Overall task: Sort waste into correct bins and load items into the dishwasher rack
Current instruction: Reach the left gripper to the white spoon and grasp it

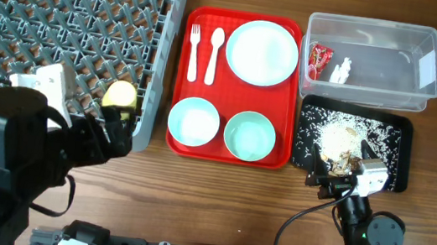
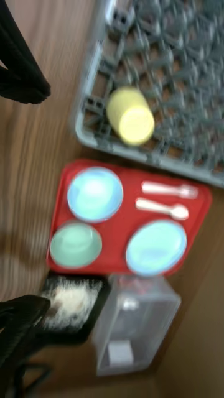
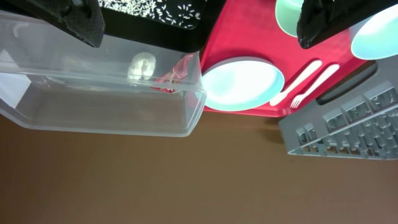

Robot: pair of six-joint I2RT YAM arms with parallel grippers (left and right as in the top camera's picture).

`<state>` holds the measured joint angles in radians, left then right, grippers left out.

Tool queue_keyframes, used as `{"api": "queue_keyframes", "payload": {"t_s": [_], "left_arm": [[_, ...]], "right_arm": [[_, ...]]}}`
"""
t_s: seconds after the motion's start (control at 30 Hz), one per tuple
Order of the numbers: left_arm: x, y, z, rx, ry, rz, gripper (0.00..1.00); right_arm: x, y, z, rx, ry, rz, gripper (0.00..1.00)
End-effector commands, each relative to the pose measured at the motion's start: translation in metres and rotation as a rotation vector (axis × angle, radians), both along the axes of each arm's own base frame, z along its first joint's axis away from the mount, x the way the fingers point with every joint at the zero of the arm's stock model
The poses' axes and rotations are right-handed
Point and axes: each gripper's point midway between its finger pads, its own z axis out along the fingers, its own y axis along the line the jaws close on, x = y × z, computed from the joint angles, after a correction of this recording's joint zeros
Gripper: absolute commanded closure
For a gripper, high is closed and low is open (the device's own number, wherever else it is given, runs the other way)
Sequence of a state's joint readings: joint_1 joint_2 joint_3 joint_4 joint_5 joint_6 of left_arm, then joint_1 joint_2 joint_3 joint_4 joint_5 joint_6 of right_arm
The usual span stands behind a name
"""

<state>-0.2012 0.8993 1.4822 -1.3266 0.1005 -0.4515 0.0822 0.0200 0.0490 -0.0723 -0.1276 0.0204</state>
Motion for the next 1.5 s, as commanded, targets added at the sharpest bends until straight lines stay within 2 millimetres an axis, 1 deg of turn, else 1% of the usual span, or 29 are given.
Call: {"api": "queue_keyframes", "payload": {"t_s": [0.0,0.03,0.1,0.17,0.27,0.4,0.47,0.5,0.57,0.67,0.77,0.87,0.93,1.0,1.03,1.07,1.1,1.2,1.23,1.43,1.47], "left_arm": [[0.01,-0.037,0.02,-0.144,-0.05,-0.15,0.0],[0.014,-0.041,0.019,-0.156,-0.044,-0.165,0.0],[0.031,-0.051,0.008,-0.158,-0.003,-0.189,0.0],[0.049,-0.065,-0.011,-0.141,0.064,-0.223,0.04],[0.083,-0.088,-0.041,-0.079,0.128,-0.282,0.05],[0.14,-0.112,-0.091,0.062,0.152,-0.289,0.1],[0.166,-0.116,-0.114,0.161,0.148,-0.266,0.1],[0.193,-0.117,-0.141,0.274,0.141,-0.236,0.08],[0.215,-0.118,-0.166,0.334,0.147,-0.199,0.02],[0.246,-0.127,-0.202,0.347,0.14,-0.192,0.03],[0.267,-0.136,-0.233,0.348,0.127,-0.197,0.04],[0.279,-0.142,-0.26,0.351,0.125,-0.2,0.11],[0.286,-0.145,-0.276,0.351,0.124,-0.2,0.21],[0.29,-0.147,-0.288,0.351,0.125,-0.201,0.26],[0.29,-0.147,-0.295,0.355,0.134,-0.202,0.32],[0.29,-0.145,-0.303,0.36,0.15,-0.201,0.42],[0.289,-0.144,-0.309,0.362,0.16,-0.2,0.45],[0.288,-0.144,-0.318,0.369,0.176,-0.203,0.44],[0.288,-0.144,-0.319,0.369,0.178,-0.203,0.48],[0.291,-0.145,-0.331,0.369,0.177,-0.203,0.53],[0.292,-0.146,-0.332,0.368,0.172,-0.202,0.58]], "right_arm": [[-0.001,0.001,0.0,-0.012,-0.016,0.007,0.0],[0.0,0.001,0.0,-0.012,-0.016,0.007,0.0],[-0.001,0.001,0.0,-0.013,-0.016,0.007,0.0],[-0.001,0.001,0.0,-0.013,-0.016,0.007,0.0],[0.0,0.001,0.0,-0.012,-0.016,0.007,0.0],[0.0,0.001,0.0,-0.013,-0.016,0.007,0.0],[0.0,0.001,0.0,-0.012,-0.015,0.007,0.0],[0.0,0.001,0.0,-0.012,-0.016,0.007,0.0],[0.0,0.001,0.0,-0.013,-0.016,0.007,0.0],[-0.001,0.001,0.0,-0.012,-0.016,0.007,0.0],[-0.001,0.001,0.0,-0.012,-0.016,0.007,0.0],[0.0,0.001,0.0,-0.012,-0.016,0.007,0.0],[-0.001,0.001,0.0,-0.012,-0.016,0.007,0.0],[0.0,0.001,0.0,-0.012,-0.016,0.007,0.0],[-0.001,0.001,0.0,-0.012,-0.016,0.007,0.0],[0.0,0.001,0.0,-0.012,-0.015,0.007,0.0],[-0.001,0.001,0.0,-0.012,-0.016,0.007,0.0],[-0.001,0.001,0.0,-0.012,-0.016,0.007,0.0],[-0.001,0.001,0.0,-0.012,-0.016,0.007,0.0],[0.0,0.001,0.0,-0.013,-0.016,0.007,0.0],[-0.001,0.001,0.0,-0.012,-0.016,0.007,0.0]]}}
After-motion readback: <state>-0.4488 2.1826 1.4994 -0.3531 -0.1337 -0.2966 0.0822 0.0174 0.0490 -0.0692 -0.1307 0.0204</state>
